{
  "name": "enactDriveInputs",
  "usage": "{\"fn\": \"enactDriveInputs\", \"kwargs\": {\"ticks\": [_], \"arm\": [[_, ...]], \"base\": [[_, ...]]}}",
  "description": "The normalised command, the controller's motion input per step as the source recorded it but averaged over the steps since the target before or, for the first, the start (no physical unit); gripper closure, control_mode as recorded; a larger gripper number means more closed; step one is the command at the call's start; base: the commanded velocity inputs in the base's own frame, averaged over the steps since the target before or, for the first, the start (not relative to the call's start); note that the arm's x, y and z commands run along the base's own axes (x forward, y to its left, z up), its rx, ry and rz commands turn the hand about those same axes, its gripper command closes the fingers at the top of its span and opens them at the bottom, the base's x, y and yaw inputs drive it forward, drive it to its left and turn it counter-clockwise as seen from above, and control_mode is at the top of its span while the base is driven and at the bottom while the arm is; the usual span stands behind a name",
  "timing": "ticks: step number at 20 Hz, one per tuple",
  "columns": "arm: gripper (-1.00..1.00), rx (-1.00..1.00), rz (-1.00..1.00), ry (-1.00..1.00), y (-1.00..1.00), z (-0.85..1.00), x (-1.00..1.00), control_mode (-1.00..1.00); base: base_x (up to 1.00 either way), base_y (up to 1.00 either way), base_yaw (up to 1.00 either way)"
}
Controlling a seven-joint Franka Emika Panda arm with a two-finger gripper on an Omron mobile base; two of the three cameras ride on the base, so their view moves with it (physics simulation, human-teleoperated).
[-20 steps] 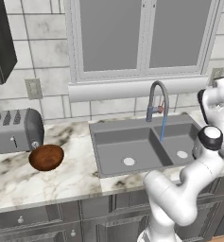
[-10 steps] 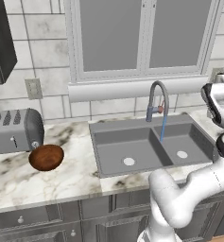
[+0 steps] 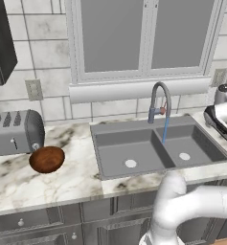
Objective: Rinse each bowl for a few seconds and place them down in the sink or on the counter.
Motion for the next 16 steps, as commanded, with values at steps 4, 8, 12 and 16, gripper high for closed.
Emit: {"fn": "enactDriveInputs", "kwargs": {"ticks": [4, 8, 12, 16], "arm": [[1.00, -0.24, 0.14, -0.29, 0.34, 0.34, -0.42, -1.00], [1.00, -0.19, 0.16, -0.13, 0.34, 0.59, -0.53, -1.00], [1.00, -0.15, 0.17, -0.01, 0.25, 0.63, -0.46, -1.00], [1.00, -0.13, 0.18, 0.00, 0.19, 0.58, -0.37, -1.00]], "base": [[0.00, 0.00, 0.00], [0.00, 0.00, 0.00], [0.00, 0.00, 0.00], [0.00, 0.00, 0.00]]}}
